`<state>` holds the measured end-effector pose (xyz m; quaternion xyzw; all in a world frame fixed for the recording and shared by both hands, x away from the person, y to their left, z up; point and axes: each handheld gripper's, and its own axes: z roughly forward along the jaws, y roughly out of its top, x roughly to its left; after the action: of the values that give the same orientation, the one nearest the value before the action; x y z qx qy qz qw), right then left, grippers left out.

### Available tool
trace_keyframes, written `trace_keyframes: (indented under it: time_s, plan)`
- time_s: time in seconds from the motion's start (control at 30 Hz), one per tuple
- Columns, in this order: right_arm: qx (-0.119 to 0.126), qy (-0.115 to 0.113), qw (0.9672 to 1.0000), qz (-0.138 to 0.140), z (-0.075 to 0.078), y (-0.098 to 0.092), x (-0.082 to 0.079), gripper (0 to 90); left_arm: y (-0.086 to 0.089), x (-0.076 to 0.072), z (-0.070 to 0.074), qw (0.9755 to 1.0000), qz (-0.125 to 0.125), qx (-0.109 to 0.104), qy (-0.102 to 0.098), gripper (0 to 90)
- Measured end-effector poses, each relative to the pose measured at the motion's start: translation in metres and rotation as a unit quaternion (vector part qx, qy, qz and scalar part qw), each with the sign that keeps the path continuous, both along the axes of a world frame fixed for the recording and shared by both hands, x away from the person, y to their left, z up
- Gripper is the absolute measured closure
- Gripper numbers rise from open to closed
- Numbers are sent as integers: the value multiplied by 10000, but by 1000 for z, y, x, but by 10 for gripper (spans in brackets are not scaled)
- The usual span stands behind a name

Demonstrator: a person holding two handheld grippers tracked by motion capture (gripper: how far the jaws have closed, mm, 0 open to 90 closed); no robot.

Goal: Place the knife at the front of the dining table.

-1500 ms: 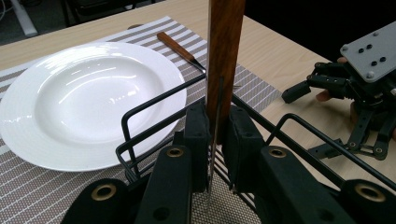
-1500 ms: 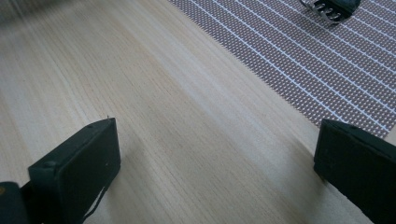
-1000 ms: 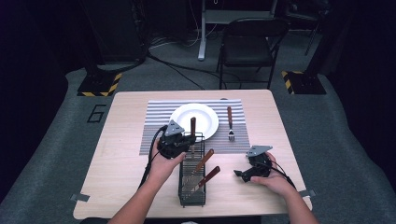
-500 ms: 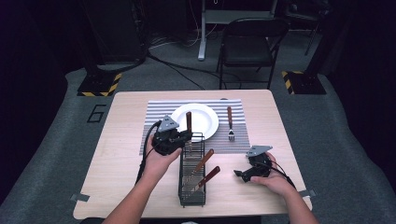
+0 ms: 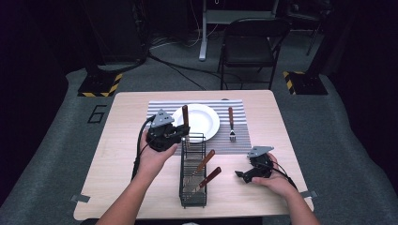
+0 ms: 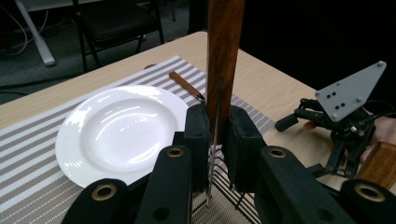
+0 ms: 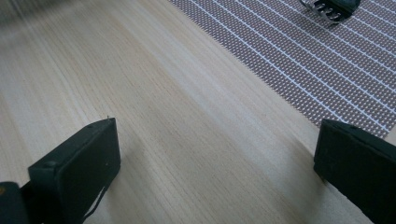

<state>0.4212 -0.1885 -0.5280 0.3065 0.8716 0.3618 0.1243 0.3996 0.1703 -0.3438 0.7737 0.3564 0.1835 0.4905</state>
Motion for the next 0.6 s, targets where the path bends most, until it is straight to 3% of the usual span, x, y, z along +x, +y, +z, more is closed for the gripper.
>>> trace_keyframes:
  time_s: [0.17,0.4,0.6]
  plan:
    - [1,-4,10000,1,0,0,0,0,5,-2,12,10000,6,-6,-88,801]
    - [-7,-7,10000,0,0,0,0,0,15,-5,29,9997,26,-190,-179,801]
    - [2,0,10000,-2,0,0,0,0,22,-7,36,9994,128,-173,-269,801]
